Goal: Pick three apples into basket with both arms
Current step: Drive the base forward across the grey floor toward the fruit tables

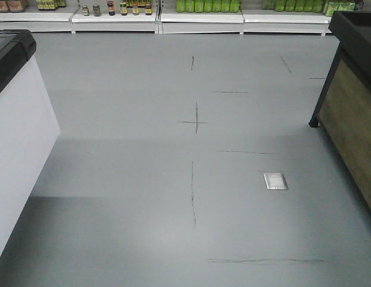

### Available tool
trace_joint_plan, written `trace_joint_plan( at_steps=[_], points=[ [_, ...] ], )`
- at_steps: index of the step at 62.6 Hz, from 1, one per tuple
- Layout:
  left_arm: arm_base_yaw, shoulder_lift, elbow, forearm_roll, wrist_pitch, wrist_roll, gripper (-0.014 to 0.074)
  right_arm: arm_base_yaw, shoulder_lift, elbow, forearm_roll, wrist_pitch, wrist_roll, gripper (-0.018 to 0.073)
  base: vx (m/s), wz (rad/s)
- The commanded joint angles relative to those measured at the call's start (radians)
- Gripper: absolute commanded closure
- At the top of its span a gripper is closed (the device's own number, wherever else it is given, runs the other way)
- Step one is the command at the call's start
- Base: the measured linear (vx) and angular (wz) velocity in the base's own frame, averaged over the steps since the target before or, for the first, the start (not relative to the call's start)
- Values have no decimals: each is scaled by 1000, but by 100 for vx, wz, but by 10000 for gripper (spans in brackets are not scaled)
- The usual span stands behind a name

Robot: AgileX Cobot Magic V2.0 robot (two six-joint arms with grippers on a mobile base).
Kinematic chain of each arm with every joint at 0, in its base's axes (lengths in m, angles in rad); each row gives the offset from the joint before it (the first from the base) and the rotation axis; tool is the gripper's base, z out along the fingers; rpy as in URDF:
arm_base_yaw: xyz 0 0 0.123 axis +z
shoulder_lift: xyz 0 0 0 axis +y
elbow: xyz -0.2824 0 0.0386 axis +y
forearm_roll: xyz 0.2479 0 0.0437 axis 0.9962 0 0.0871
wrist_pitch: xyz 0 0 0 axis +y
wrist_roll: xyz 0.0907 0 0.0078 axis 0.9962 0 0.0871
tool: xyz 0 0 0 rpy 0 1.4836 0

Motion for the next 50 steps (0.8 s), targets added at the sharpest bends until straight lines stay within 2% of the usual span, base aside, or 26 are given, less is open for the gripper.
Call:
trace_joint_plan(
  at_steps=[1, 50],
  points=[
    [-2, -3, -25, -2, -79, -9, 603, -4, -12, 13, -6, -75, -7, 564, 7, 4],
    [-2, -3, -25, -2, -79, -9, 603, -4, -12, 13, -6, -75, -7, 564, 7, 7]
  ],
)
